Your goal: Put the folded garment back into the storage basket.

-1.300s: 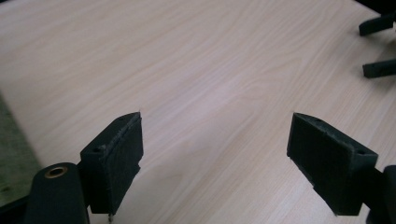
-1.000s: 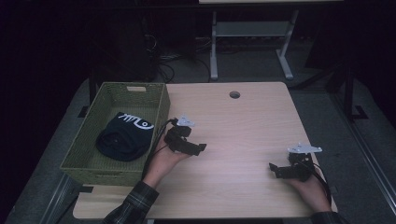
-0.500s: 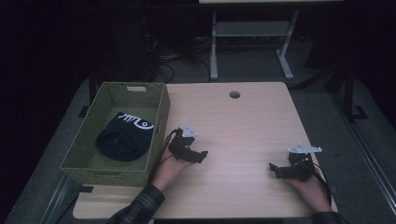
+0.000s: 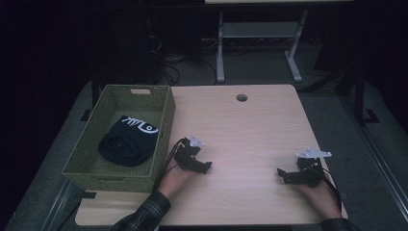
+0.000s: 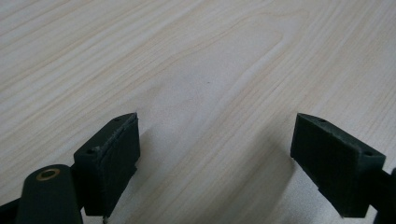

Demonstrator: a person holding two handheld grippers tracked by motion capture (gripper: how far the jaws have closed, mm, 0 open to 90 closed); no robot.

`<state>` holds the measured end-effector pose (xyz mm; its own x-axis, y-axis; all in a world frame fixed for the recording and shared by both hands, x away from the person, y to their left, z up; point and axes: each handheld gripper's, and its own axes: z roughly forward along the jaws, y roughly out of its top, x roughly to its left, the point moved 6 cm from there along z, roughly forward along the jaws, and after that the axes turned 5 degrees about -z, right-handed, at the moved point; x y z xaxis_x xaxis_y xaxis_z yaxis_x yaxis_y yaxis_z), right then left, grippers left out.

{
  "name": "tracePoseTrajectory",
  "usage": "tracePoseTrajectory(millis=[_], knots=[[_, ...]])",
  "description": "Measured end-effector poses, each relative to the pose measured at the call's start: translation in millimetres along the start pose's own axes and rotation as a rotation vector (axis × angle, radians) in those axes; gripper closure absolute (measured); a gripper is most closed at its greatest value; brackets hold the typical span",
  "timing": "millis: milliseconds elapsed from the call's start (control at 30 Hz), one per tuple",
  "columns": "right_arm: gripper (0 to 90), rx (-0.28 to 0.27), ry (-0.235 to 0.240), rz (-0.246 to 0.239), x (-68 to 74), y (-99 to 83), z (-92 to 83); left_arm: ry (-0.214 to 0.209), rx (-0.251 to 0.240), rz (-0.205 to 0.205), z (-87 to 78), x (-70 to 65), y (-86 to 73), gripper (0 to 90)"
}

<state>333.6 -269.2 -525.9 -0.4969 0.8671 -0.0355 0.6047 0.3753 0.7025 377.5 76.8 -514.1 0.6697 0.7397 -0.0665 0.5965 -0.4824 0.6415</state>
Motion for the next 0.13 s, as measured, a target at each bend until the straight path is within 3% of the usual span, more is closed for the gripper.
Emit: tracePoseTrajectory(millis=[133], knots=[[2.8,-0.001,0.001,-0.001,0.1,0.0,0.0,0.005,-0.004,0.019,-0.6,-0.4,-2.7,13.4]])
